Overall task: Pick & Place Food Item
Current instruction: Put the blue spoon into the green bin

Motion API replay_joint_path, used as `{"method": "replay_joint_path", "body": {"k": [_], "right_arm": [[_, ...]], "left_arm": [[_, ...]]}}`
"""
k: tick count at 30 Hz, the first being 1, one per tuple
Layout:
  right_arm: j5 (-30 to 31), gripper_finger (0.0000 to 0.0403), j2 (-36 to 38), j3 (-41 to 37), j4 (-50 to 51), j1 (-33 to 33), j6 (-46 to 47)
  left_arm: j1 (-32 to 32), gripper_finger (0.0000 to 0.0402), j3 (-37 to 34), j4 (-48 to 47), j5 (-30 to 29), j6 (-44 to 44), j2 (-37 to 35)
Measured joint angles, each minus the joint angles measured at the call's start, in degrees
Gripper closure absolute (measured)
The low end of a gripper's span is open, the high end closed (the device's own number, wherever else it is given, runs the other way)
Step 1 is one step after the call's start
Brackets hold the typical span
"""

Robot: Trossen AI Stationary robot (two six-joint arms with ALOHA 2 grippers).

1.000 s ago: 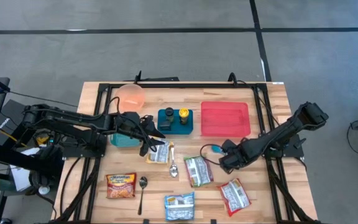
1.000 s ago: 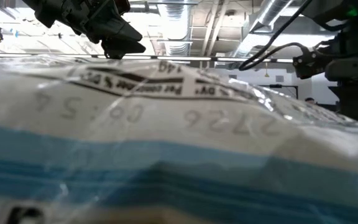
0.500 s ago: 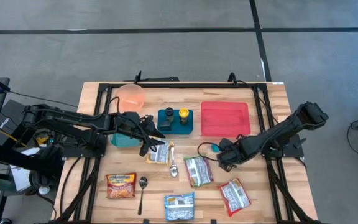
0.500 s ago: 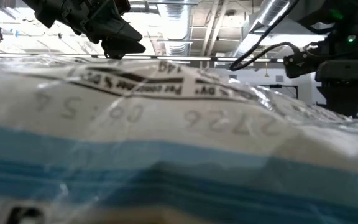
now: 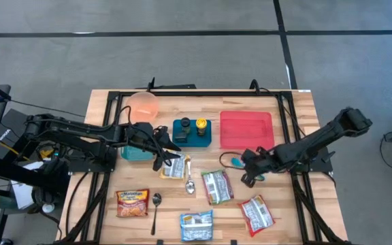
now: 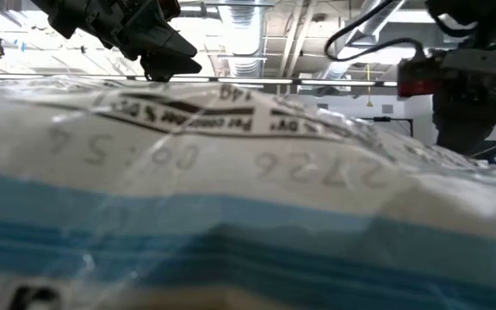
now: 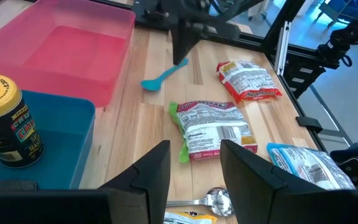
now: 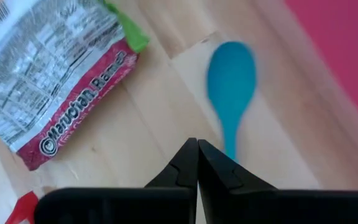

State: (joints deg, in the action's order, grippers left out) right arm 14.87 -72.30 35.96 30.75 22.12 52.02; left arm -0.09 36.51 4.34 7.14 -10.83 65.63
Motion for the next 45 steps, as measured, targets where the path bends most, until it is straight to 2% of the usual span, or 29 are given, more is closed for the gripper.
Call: {"method": "replay_joint_path", "body": {"k": [5,10,15,25,28,38,45], "right_arm": [[0.1,0.0403,9.5,-5.0,0.4,-1.1,1.0],[0.0,0.0403,12.2,-5.8,1.3,-1.5,1.5],[-2.9,0.0403,9.4,-5.8,1.2,-0.6,1.4],[-3.0,0.04,0.7,-5.9,-0.3,-0.1,0.0],[-3.0,0.0381,0.0,-5.9,-0.3,-0.2,0.0],[-2.8,0.0262,-0.1,-5.9,-3.0,-1.1,-2.4],[-2.8,0.0244,-0.1,-5.8,-2.5,-4.4,-4.3]], "left_arm": [[0.0,0.0266,0.0,0.1,0.0,0.0,0.0],[0.0,0.0266,0.0,0.7,0.0,0.0,0.0],[0.0,0.0266,0.0,1.0,0.0,0.0,0.0],[0.0,0.0266,0.0,1.0,0.0,0.0,0.0],[0.0,0.0266,0.0,1.0,0.0,0.0,0.0],[0.0,0.0266,0.0,1.1,0.0,0.0,0.0],[0.0,0.0266,0.0,1.1,0.0,0.0,0.0]]}}
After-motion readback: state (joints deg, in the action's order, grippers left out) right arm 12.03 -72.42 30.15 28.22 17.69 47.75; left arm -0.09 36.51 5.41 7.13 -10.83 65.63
